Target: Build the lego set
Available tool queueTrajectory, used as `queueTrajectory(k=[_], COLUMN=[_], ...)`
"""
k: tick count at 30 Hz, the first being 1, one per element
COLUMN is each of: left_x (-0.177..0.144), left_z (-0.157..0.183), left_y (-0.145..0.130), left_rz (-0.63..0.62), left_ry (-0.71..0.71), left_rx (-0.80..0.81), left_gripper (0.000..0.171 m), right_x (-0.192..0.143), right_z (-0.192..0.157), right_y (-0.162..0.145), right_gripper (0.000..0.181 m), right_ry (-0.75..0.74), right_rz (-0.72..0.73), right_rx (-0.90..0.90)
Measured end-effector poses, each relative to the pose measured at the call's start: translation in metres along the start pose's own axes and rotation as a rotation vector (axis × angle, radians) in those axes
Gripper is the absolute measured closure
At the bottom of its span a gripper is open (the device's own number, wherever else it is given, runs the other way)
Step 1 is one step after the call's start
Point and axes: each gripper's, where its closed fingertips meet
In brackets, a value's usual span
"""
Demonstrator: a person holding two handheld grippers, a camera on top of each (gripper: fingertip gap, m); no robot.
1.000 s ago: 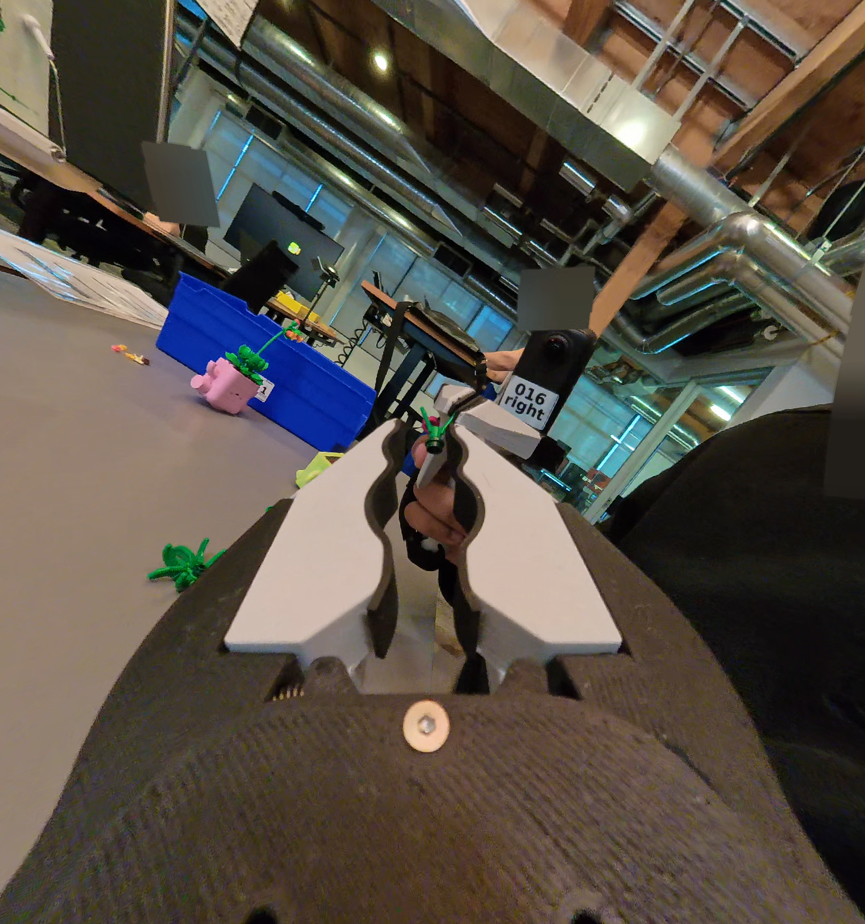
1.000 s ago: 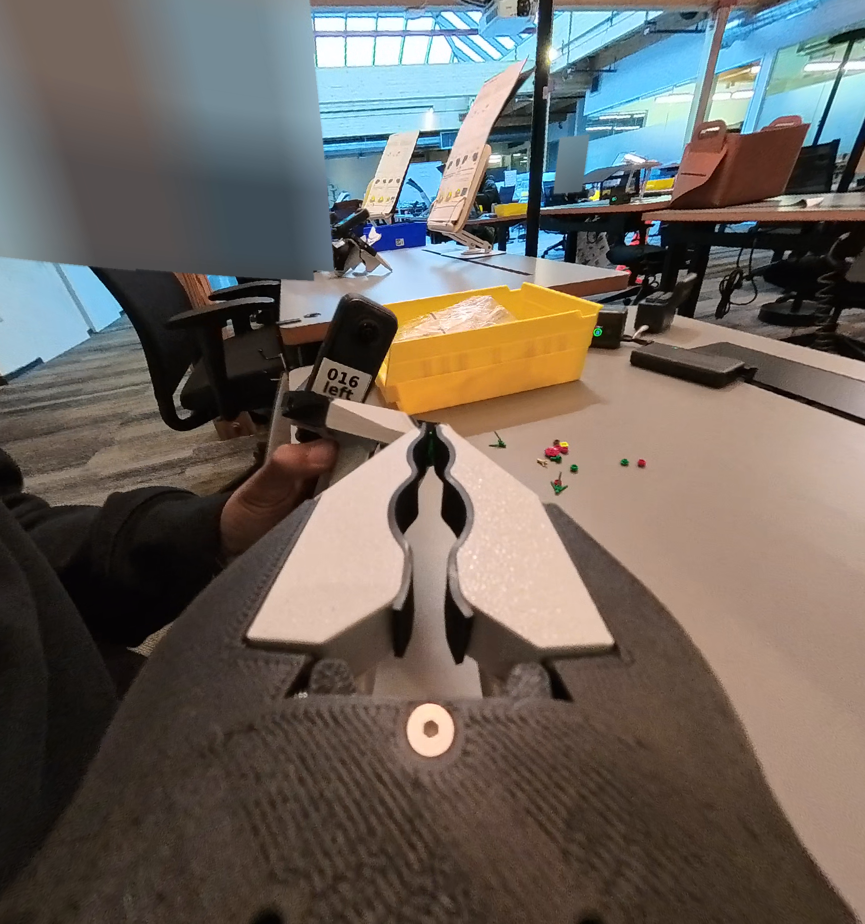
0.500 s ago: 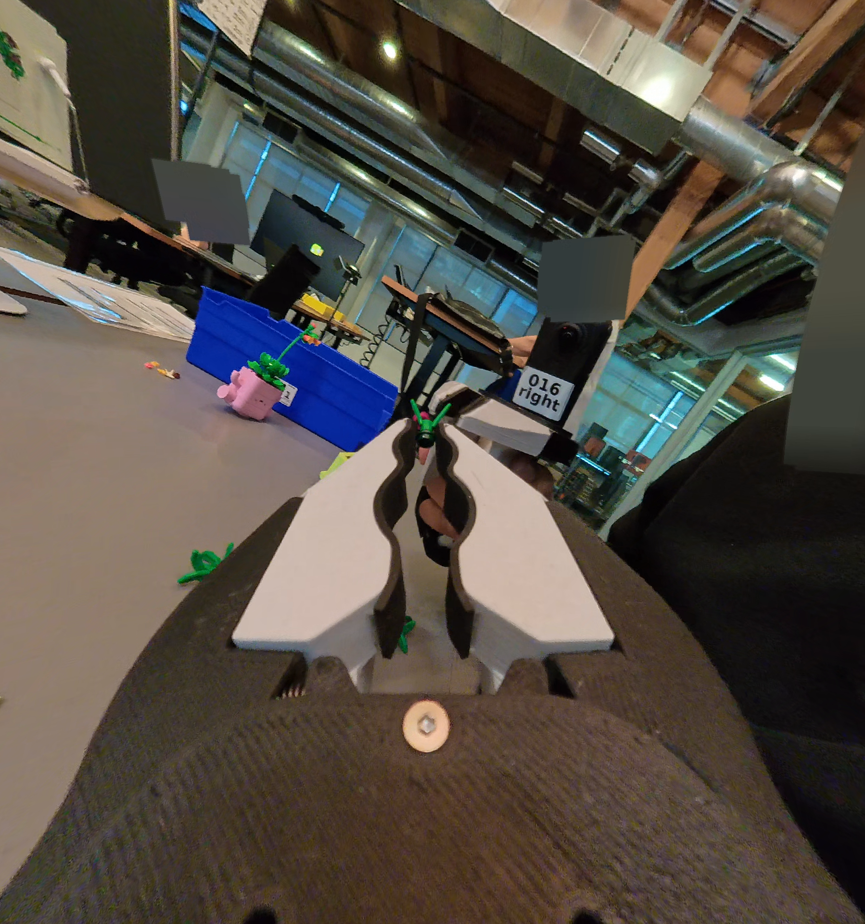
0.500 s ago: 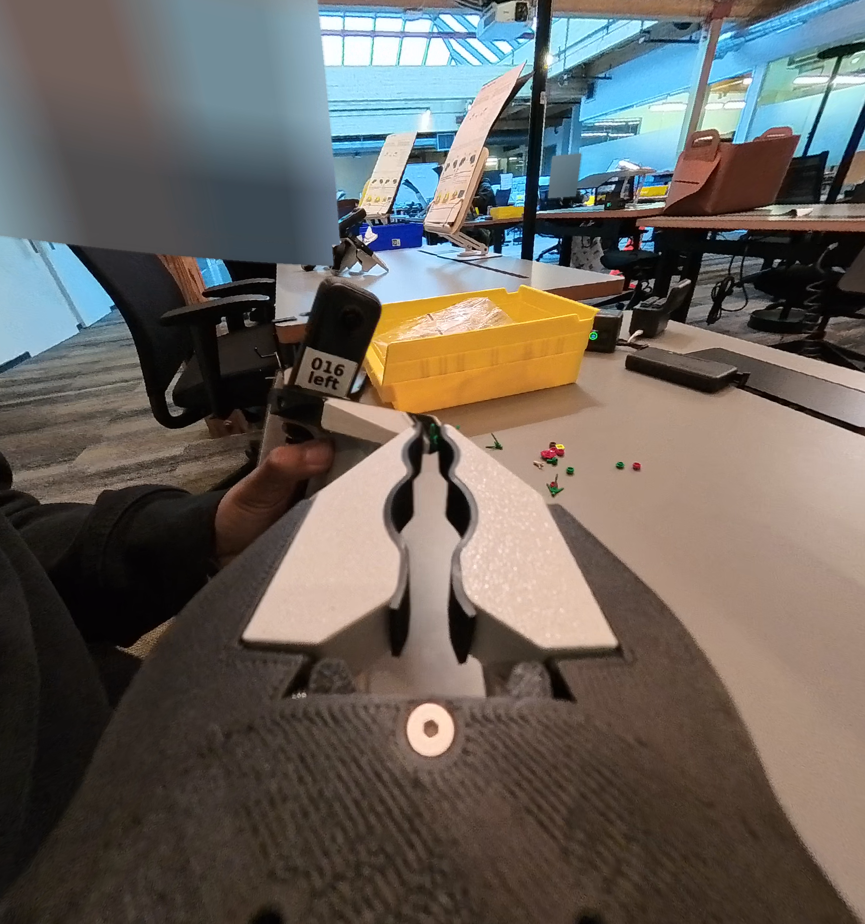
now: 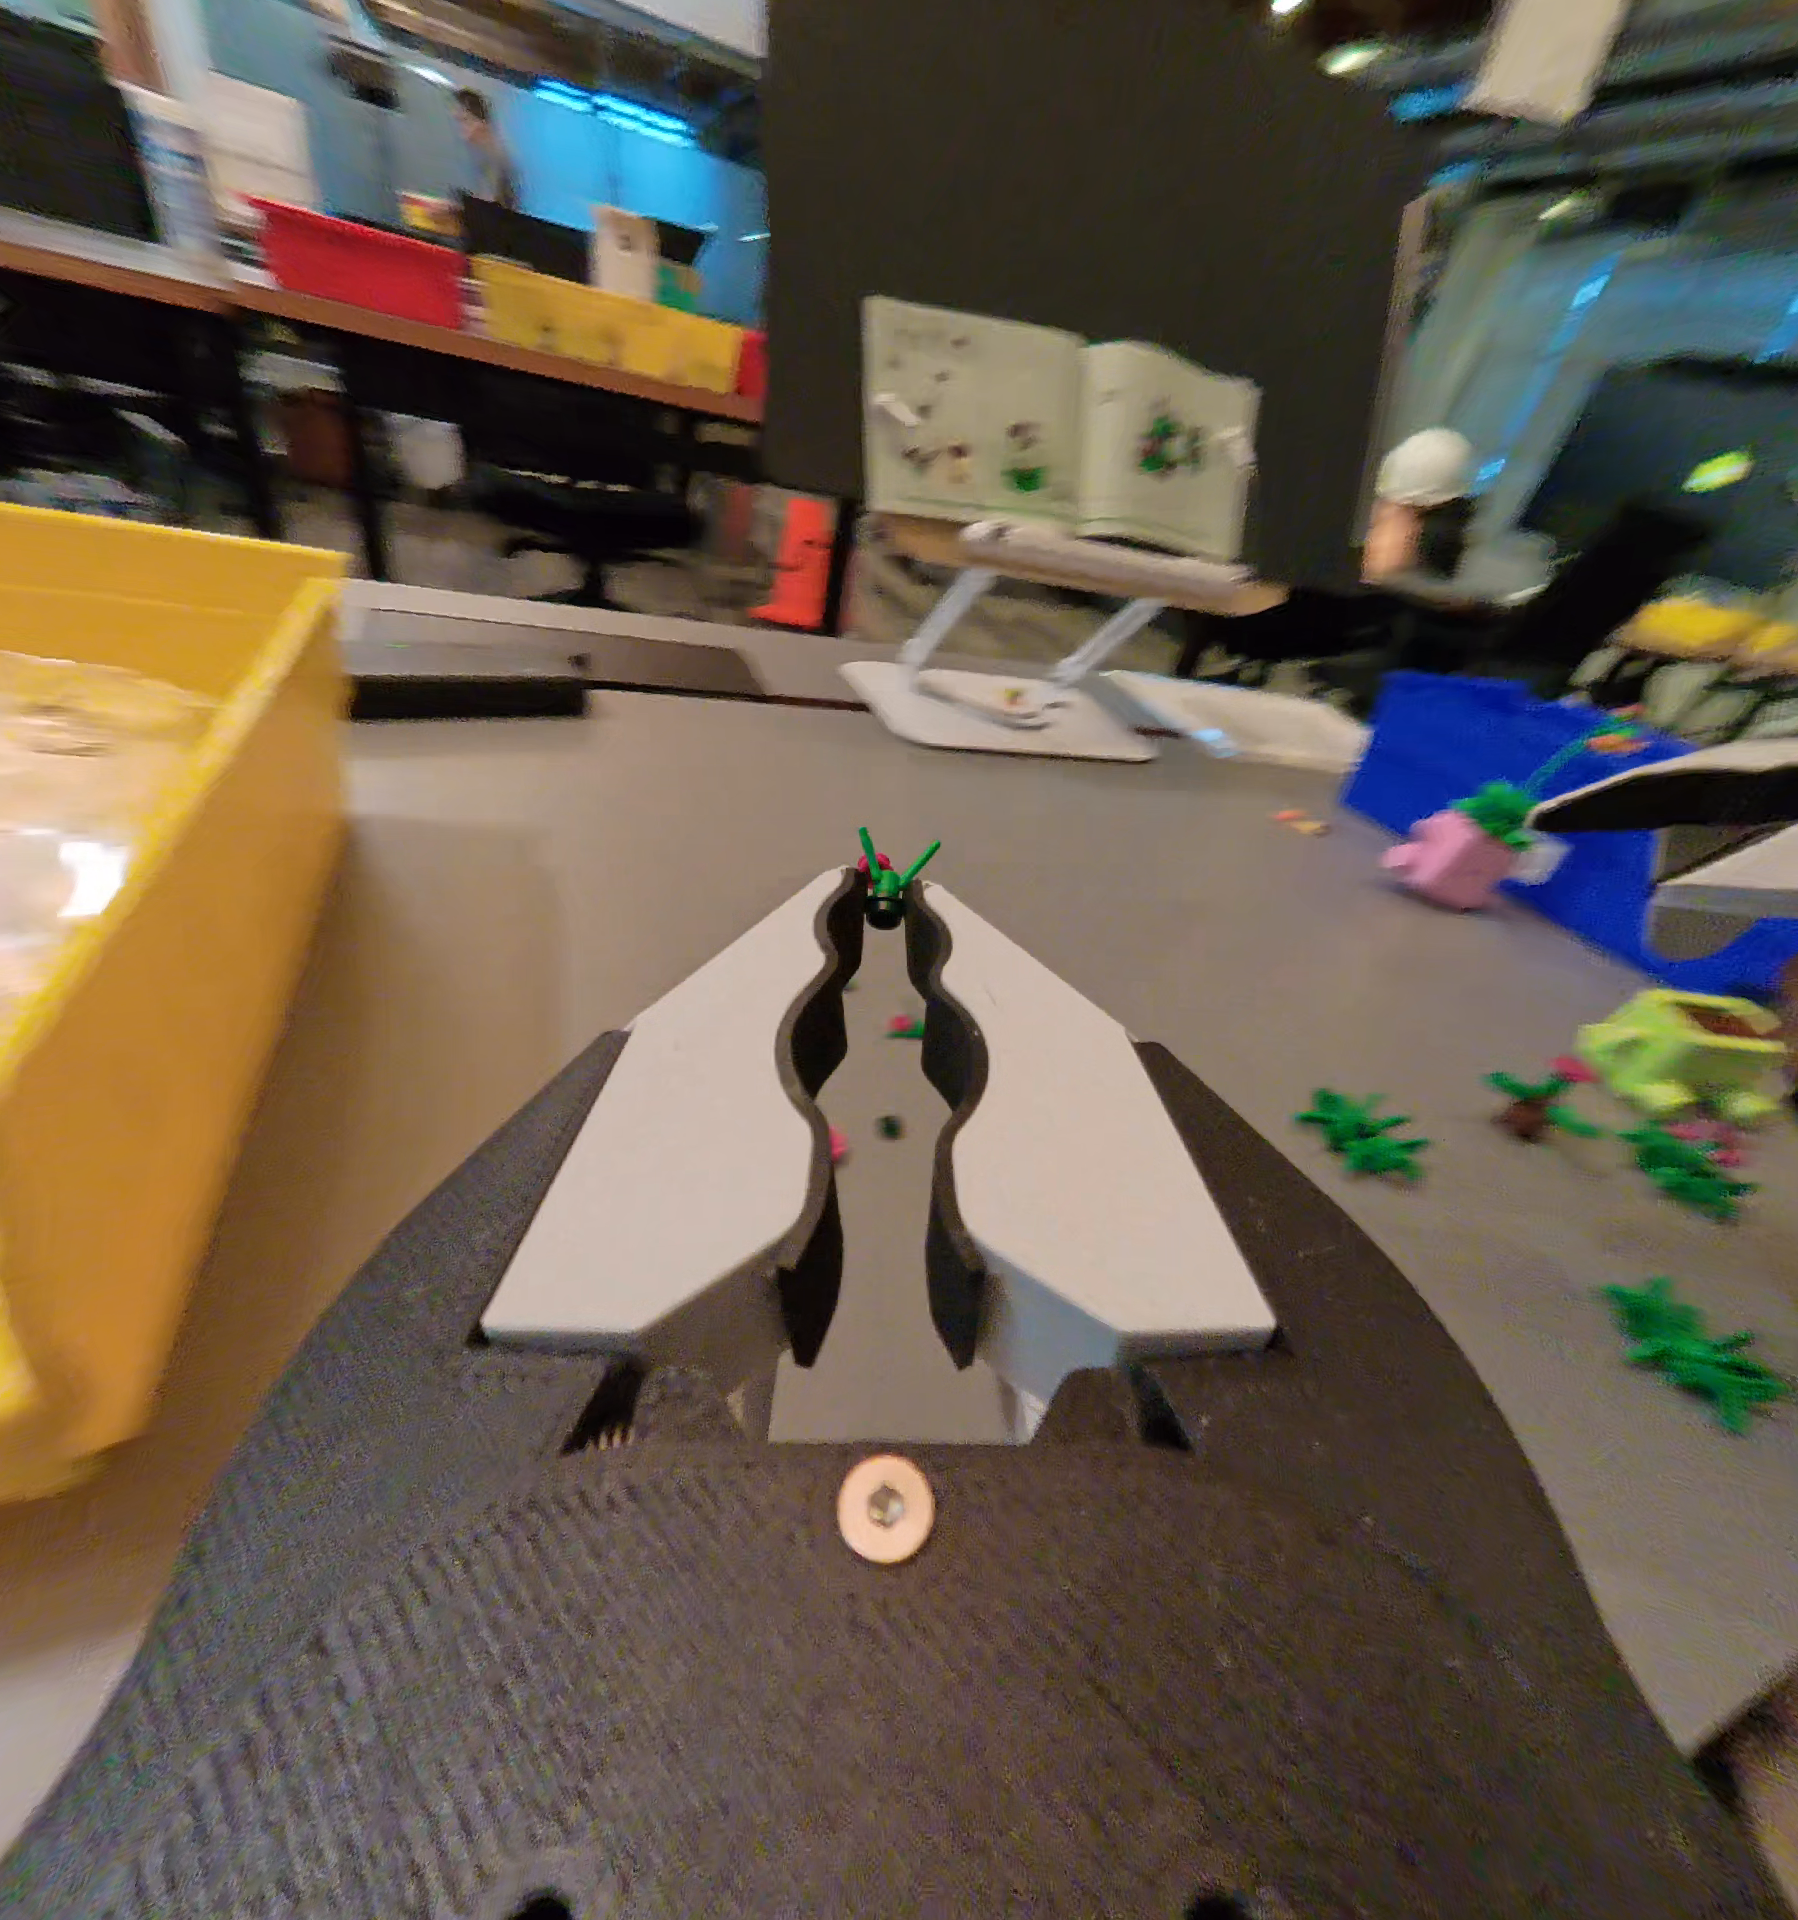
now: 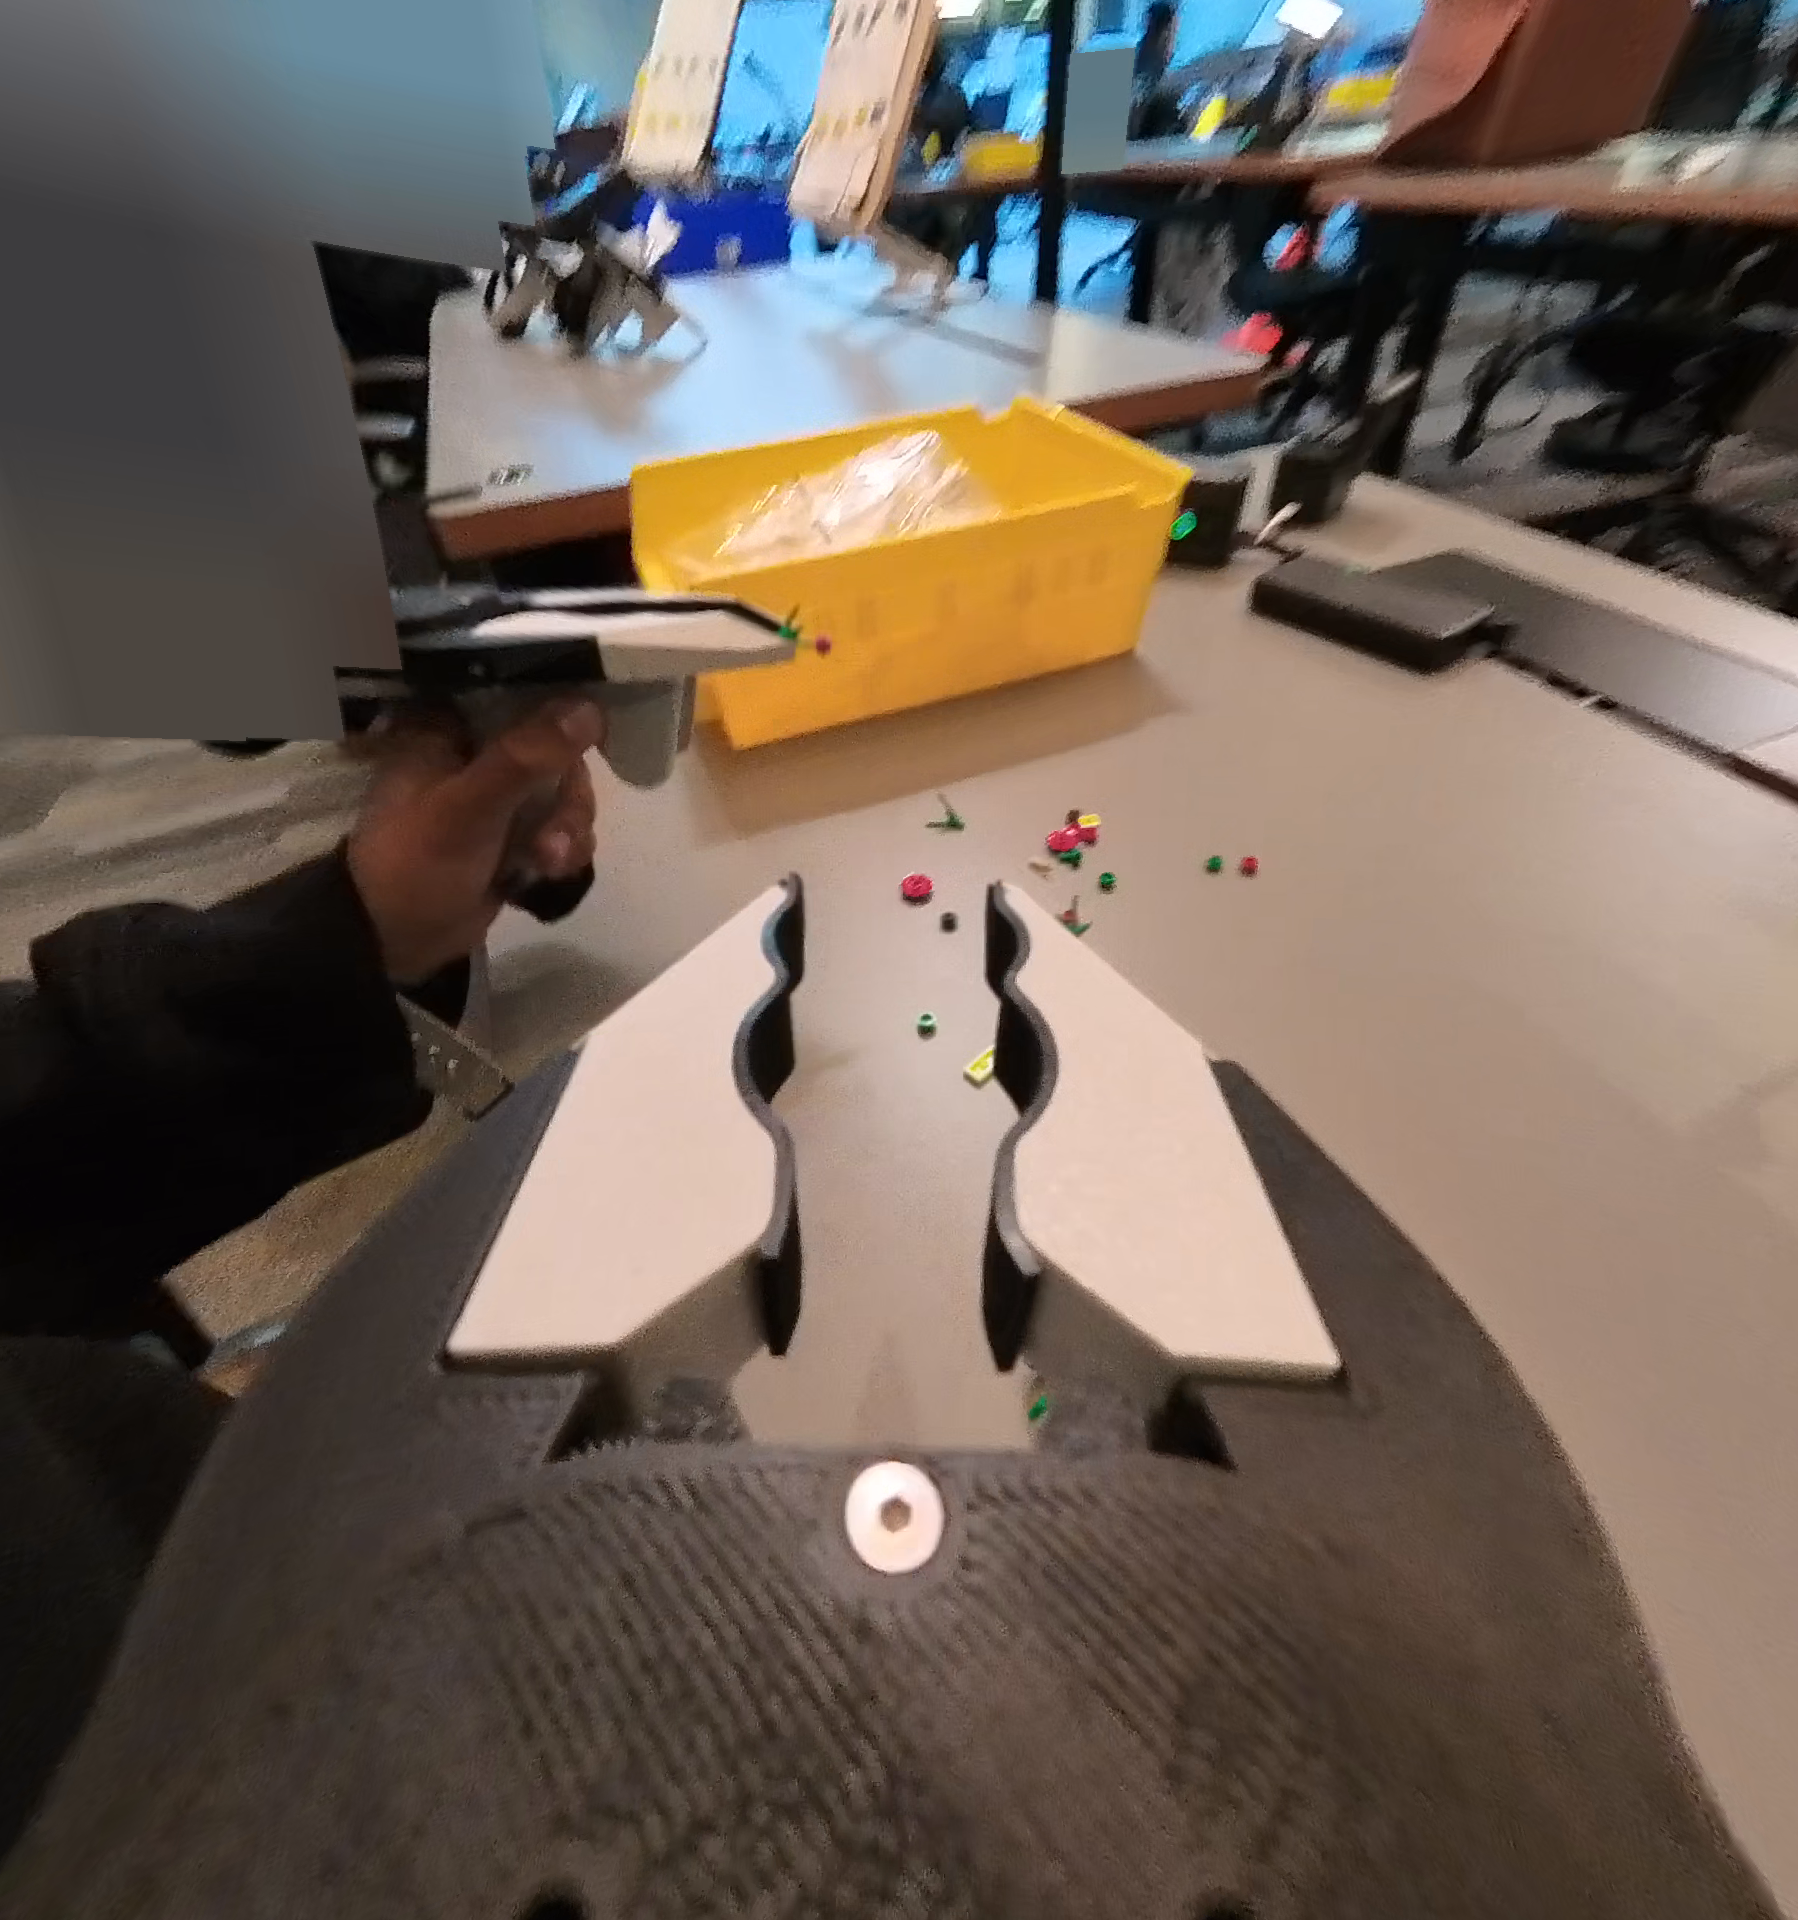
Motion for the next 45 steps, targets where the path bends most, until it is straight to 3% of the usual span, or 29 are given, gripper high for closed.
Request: queueTrajectory(k=[2,6,10,17,27,35,40,45], left_x=[-0.006,-0.007,-0.006,-0.007,-0.004,-0.003,-0.002,-0.003], left_z=[-0.017,-0.023,-0.022,-0.025,-0.022,-0.02,-0.02,-0.021], left_y=[-0.001,-0.004,-0.006,-0.006,-0.008,-0.01,-0.01,-0.01], left_rz=[-0.019,-0.02,-0.021,-0.008,-0.01,-0.017,-0.019,-0.018], left_ry=[0.073,0.059,0.024,-0.016,-0.064,-0.073,-0.08,-0.076], left_rx=[0.034,-0.017,-0.058,-0.14,-0.209,-0.214,-0.219,-0.224], left_gripper=[0.166,0.166,0.166,0.166,0.166,0.166,0.166,0.166], right_x=[0.021,0.069,0.107,0.134,0.155,0.166,0.183,0.19], right_z=[0.0,0.0,0.028,0.065,0.077,0.138,0.153,0.163], right_y=[-0.001,0.004,-0.013,-0.061,-0.082,-0.077,-0.075,-0.091], right_gripper=[0.146,0.149,0.162,0.168,0.169,0.166,0.162,0.164], right_ry=[0.058,0.151,0.115,0.093,0.054,-0.085,0.035,0.063], right_rz=[-0.097,-0.244,-0.438,-0.674,-0.697,-0.747,-0.701,-0.737], right_rx=[0.013,-0.038,-0.165,-0.125,-0.074,-0.146,-0.069,-0.16])
Point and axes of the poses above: each gripper's, where its closed fingertips meet, x out along the fingers, y out of its top, z = x × y across the jaws
